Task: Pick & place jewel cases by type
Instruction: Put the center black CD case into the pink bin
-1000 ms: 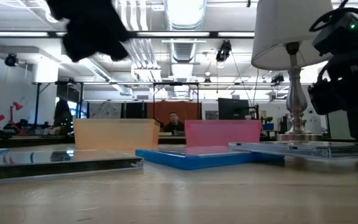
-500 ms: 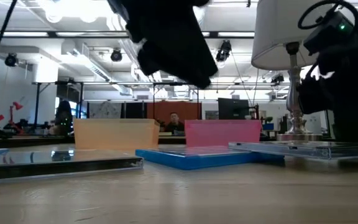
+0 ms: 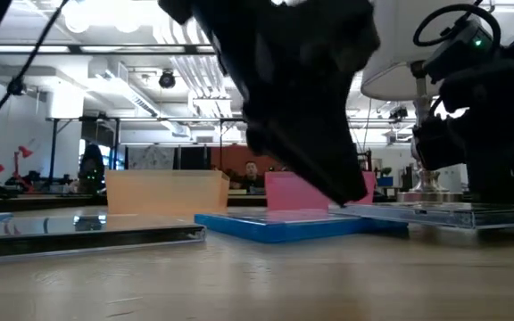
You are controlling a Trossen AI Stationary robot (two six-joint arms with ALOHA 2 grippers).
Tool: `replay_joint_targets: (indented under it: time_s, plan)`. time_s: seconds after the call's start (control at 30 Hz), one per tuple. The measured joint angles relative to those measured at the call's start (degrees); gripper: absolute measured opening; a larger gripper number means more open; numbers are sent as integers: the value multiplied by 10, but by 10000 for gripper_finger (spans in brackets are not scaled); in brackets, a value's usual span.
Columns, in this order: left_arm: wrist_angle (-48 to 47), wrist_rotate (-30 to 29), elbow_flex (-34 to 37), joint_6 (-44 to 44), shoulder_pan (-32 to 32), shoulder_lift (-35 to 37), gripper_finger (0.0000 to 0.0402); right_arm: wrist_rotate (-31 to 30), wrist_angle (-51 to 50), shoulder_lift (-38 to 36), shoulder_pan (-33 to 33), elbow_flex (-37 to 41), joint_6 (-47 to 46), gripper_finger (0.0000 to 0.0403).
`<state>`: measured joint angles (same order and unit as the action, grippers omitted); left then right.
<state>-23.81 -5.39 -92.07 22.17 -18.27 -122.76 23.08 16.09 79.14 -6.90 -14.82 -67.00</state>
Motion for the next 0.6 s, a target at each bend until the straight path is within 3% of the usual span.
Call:
replay_joint_targets:
  time_s: [0.6]
  plan:
    - [65, 14, 3, 0, 41, -8, 123, -64, 64, 18, -1, -8, -73, 219]
